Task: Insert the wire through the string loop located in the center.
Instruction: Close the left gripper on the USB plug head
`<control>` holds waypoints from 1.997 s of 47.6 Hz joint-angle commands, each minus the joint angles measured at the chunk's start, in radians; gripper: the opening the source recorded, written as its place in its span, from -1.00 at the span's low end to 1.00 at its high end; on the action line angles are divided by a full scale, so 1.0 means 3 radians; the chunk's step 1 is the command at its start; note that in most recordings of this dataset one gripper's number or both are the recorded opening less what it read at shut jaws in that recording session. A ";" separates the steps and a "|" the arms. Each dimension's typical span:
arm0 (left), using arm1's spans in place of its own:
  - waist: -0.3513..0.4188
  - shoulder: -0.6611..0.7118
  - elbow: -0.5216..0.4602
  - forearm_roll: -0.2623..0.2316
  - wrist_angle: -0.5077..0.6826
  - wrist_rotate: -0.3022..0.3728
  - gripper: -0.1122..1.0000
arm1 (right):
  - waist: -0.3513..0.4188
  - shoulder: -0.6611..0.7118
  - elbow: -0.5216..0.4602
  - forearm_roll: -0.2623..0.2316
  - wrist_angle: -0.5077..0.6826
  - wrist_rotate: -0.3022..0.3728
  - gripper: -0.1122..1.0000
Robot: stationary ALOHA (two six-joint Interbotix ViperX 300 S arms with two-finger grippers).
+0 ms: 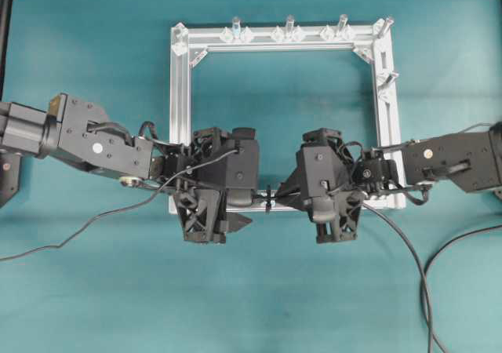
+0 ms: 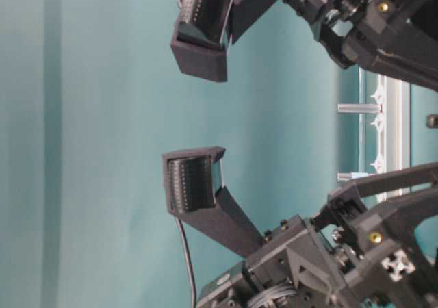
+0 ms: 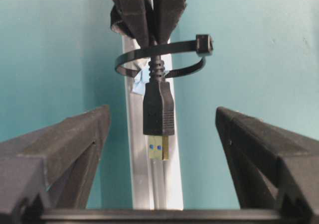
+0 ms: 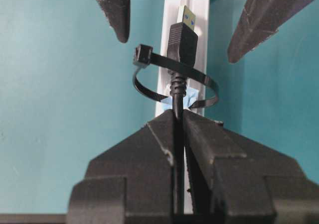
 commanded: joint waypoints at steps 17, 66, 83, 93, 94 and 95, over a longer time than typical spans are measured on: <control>0.0015 -0.0046 -0.0026 0.0010 -0.0102 -0.0020 0.09 | 0.0000 -0.0036 -0.0066 -0.0010 -0.0036 0.0005 -0.67; 0.0015 -0.0051 0.0092 0.0010 -0.0082 -0.0026 -0.47 | 0.0005 -0.0041 -0.0112 -0.0010 -0.0036 0.0000 -0.67; 0.0015 -0.0061 0.0087 0.0010 -0.0061 -0.0026 -0.47 | 0.0005 -0.0041 -0.0087 -0.0010 -0.0036 0.0000 -0.67; 0.0015 -0.0072 0.0087 0.0010 0.0000 -0.0026 -0.47 | 0.0005 -0.0077 -0.0082 -0.0010 -0.0020 -0.0010 -0.67; 0.0015 -0.0072 0.0087 0.0010 0.0000 -0.0026 -0.47 | 0.0005 -0.0082 -0.0082 -0.0010 -0.0020 -0.0010 -0.67; 0.0015 -0.0072 0.0087 0.0010 0.0000 -0.0026 -0.47 | 0.0005 -0.0092 -0.0072 -0.0015 -0.0020 -0.0015 -0.67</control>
